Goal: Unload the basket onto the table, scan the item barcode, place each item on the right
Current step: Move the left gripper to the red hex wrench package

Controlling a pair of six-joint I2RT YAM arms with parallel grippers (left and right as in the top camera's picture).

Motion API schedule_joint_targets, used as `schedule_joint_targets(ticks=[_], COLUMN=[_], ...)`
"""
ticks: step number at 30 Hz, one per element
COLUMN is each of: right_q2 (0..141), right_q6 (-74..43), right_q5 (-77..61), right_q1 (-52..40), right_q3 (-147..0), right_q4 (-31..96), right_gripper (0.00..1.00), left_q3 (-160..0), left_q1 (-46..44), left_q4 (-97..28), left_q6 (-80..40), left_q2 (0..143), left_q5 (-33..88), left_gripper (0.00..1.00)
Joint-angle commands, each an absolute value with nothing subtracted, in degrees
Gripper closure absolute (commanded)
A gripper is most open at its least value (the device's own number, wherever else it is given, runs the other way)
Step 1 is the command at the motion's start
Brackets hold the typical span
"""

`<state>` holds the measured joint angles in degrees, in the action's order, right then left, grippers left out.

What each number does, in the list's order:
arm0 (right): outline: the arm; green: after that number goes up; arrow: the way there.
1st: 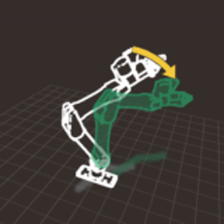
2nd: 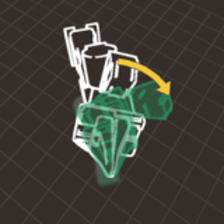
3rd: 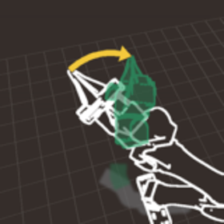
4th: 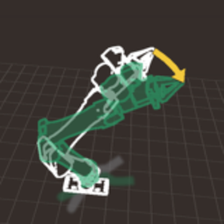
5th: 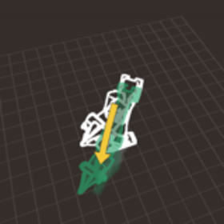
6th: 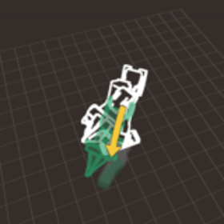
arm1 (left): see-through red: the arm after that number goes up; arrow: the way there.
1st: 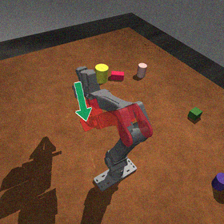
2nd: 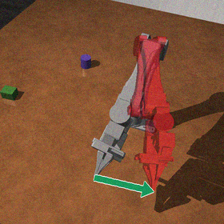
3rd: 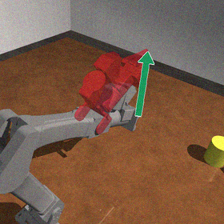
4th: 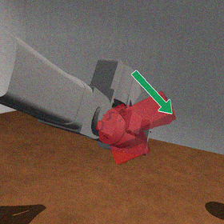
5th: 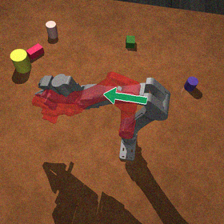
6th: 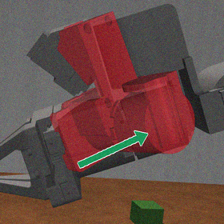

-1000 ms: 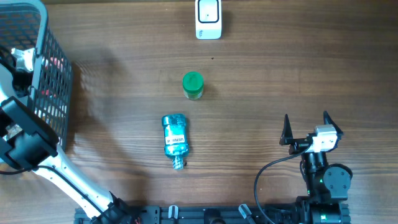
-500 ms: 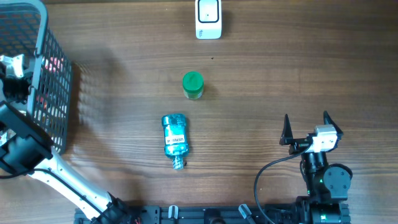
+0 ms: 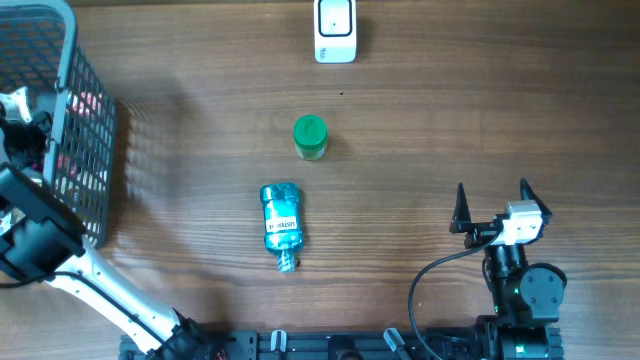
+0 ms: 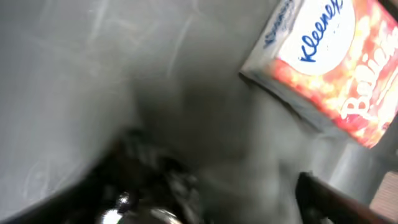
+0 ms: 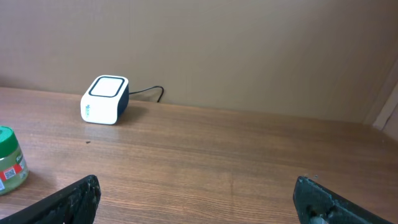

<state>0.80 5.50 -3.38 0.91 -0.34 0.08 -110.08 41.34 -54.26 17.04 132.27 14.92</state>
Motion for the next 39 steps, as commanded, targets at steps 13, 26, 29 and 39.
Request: schedule_joint_targets(ticks=[13, 26, 29, 39], right_q2=[0.6, 0.6, 0.6, 0.6], right_q6=[6.0, 6.0, 6.0, 6.0], right_q5=[-3.0, -3.0, -3.0, -3.0], right_q1=[0.5, 0.5, 0.5, 0.5], right_q3=[-0.3, -0.3, -0.3, -0.3], right_q4=[-0.1, 0.0, -0.1, -0.1], right_gripper=[0.0, 0.0, 0.0, 0.0], left_q3=[-110.5, -101.0, -100.8, -100.4], left_q1=[41.1, 35.4, 35.0, 35.0], left_q4=[-71.9, -61.4, -60.0, -56.2], left_q6=[-42.7, -54.8, -57.7, -57.7], left_q2=[119.3, 119.7, 120.7, 127.4], left_q5=[-0.3, -7.7, -10.8, -9.5], left_gripper=[0.0, 0.0, 0.0, 0.06])
